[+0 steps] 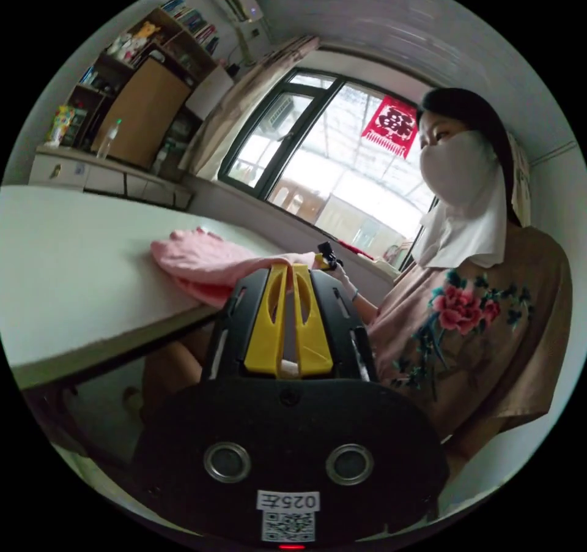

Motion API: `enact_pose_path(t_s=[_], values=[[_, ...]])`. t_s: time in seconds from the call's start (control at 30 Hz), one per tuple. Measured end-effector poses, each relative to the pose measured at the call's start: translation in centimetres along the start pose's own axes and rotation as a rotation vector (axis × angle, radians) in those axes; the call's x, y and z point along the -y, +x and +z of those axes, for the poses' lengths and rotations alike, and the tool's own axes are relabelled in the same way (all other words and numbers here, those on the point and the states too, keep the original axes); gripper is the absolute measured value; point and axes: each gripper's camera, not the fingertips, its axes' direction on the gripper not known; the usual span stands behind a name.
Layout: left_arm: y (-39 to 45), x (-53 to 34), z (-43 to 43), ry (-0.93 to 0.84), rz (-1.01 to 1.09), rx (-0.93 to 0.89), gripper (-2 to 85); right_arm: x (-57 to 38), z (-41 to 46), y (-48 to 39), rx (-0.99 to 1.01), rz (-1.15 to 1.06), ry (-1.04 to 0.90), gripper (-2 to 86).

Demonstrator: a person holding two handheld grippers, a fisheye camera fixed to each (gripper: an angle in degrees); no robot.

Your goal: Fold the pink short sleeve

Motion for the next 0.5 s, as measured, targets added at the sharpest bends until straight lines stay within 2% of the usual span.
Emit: enact_pose_path(t_s=[0.2, 0.33, 0.5], values=[[-0.4, 5.7, -1.0, -0.012, 0.062, 0.107, -1.4, 6.4, 0.0, -4.7, -0.053, -0.147, 0.059, -0.2], [-6.8, 11.1, 0.8, -0.119, -0.001, 0.111, -1.5, 14.7, 0.3, -4.7, -0.194, -0.076, 0.057, -0.2], [-19.3, 13.9, 6.1, -0.28, -0.175, 0.176, -1.6, 23.4, 2.7, -1.2, -0.415, 0.032, -0.061, -0.1]])
